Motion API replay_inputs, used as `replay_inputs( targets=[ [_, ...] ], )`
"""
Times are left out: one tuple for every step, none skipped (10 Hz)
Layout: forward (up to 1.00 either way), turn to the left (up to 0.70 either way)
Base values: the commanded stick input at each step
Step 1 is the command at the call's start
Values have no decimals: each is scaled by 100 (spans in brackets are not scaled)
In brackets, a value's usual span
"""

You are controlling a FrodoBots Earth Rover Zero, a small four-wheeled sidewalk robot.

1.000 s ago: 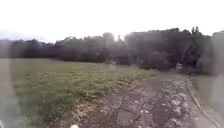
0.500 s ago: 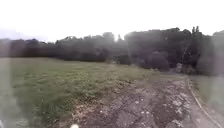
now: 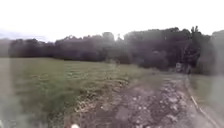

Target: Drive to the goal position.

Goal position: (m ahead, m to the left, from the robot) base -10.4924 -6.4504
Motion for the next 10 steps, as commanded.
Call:
replay_inputs(
  targets=[
    [-70, -26],
    [-70, -26],
    [-70, -26],
    [-70, -26],
    [-70, -26],
    [-70, -26],
    [-70, -26],
    [-70, -26],
    [-70, -26],
    [-70, -26]
  ],
)
